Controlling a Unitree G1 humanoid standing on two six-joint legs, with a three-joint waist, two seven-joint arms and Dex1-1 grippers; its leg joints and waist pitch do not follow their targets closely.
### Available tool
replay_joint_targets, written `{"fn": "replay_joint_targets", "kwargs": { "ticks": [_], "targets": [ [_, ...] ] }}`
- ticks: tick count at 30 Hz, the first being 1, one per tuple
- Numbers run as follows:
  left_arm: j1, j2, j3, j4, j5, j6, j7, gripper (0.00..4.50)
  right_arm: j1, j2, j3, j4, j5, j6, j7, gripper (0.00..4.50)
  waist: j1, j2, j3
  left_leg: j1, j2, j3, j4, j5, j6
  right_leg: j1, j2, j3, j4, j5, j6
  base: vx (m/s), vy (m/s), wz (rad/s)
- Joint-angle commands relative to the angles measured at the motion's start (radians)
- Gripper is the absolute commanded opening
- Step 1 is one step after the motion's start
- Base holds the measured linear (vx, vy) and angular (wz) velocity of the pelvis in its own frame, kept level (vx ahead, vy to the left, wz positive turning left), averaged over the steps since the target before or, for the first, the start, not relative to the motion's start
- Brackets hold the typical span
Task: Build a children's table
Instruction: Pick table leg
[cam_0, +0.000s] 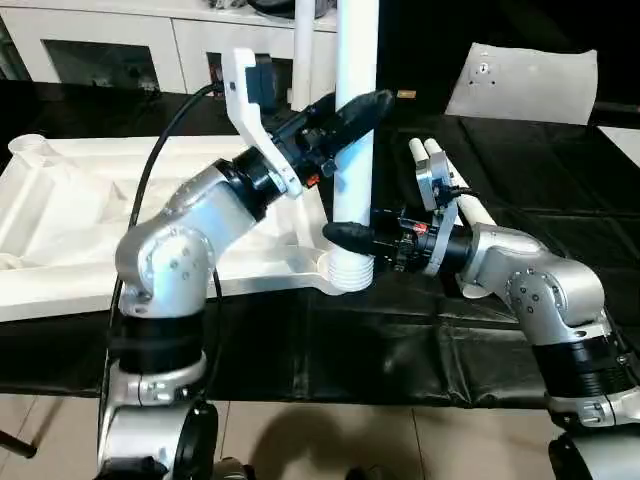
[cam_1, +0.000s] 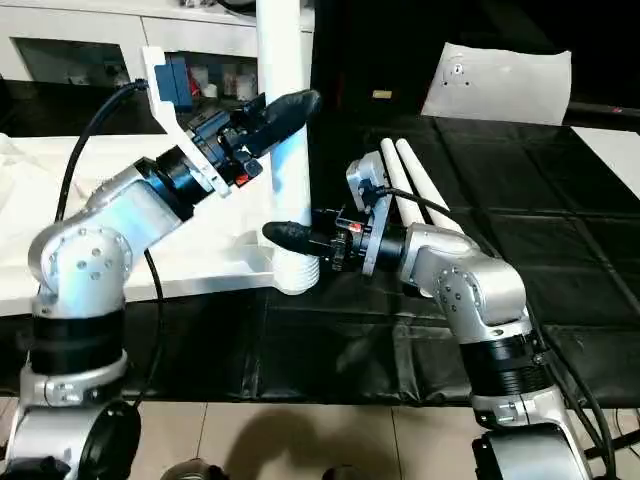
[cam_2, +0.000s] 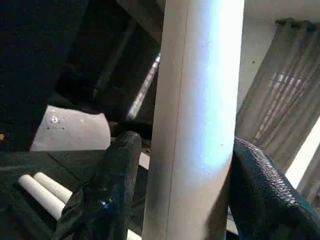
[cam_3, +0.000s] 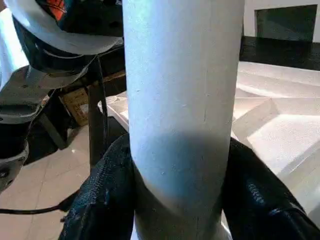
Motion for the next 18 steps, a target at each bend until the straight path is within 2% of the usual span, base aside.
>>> {"fn": "replay_joint_targets", "kwargs": {
  "ticks": [1,5,8,9,10,12,14,18],
  "targets": [
    [0.006,-0.008,-0.005,0.010,0.021,0.007,0.034,2.29,-0.035,-0.001,-0.012,-0.008,-0.010,-0.038,0.000,1.90,-0.003,-0.012,-0.080,0.018,0.014,-0.007,-0.057,-0.142,0.011,0.047,-0.048,0.022,-0.075,-0.280,-0.140,0.000,0.000,0.00],
    [0.001,0.007,-0.034,0.024,0.052,-0.023,0.023,2.29,-0.044,0.000,-0.012,0.009,-0.028,-0.044,-0.018,1.90,-0.005,-0.012,-0.079,0.019,0.014,-0.009,-0.058,-0.149,0.009,0.046,-0.047,0.021,-0.077,-0.290,-0.131,0.000,0.000,0.00],
    [-0.001,0.004,-0.034,0.027,0.052,-0.028,0.021,2.29,-0.047,0.002,-0.015,0.015,-0.032,-0.044,-0.023,1.90,-0.006,-0.012,-0.080,0.019,0.014,-0.008,-0.057,-0.147,0.005,0.047,-0.047,0.022,-0.074,-0.275,-0.137,0.000,0.000,0.00],
    [-0.008,0.011,-0.041,0.029,0.049,-0.029,0.004,2.29,-0.051,0.003,-0.019,0.019,-0.028,-0.036,-0.023,2.25,-0.006,-0.014,-0.080,0.019,0.014,-0.007,-0.058,-0.146,0.007,0.047,-0.048,0.022,-0.075,-0.269,-0.140,0.000,0.000,0.00],
    [-0.010,0.012,-0.043,0.030,0.048,-0.029,0.000,2.29,-0.052,0.003,-0.019,0.019,-0.026,-0.034,-0.022,2.25,-0.005,-0.014,-0.080,0.019,0.014,-0.008,-0.058,-0.146,0.008,0.047,-0.048,0.022,-0.074,-0.268,-0.141,0.000,0.000,0.00],
    [-0.016,0.022,-0.053,0.032,0.044,-0.028,-0.022,2.29,-0.054,0.002,-0.019,0.021,-0.020,-0.028,-0.016,2.60,-0.007,-0.014,-0.080,0.020,0.014,-0.008,-0.059,-0.150,0.008,0.046,-0.047,0.022,-0.074,-0.264,-0.143,0.000,0.000,0.00],
    [-0.027,0.045,-0.076,0.033,0.036,-0.025,-0.080,2.29,-0.057,-0.006,-0.014,0.020,-0.012,-0.018,0.005,2.63,-0.006,-0.013,-0.080,0.020,0.013,-0.008,-0.059,-0.150,0.009,0.046,-0.047,0.022,-0.073,-0.265,-0.142,0.000,0.000,0.00],
    [-0.043,0.071,-0.100,0.035,0.020,-0.012,-0.149,2.29,-0.060,-0.029,0.001,0.008,-0.003,0.011,0.049,3.06,-0.005,-0.013,-0.080,0.022,0.016,-0.008,-0.060,-0.147,0.009,0.047,-0.048,0.023,-0.070,-0.248,-0.154,0.000,0.000,0.00]
  ]
}}
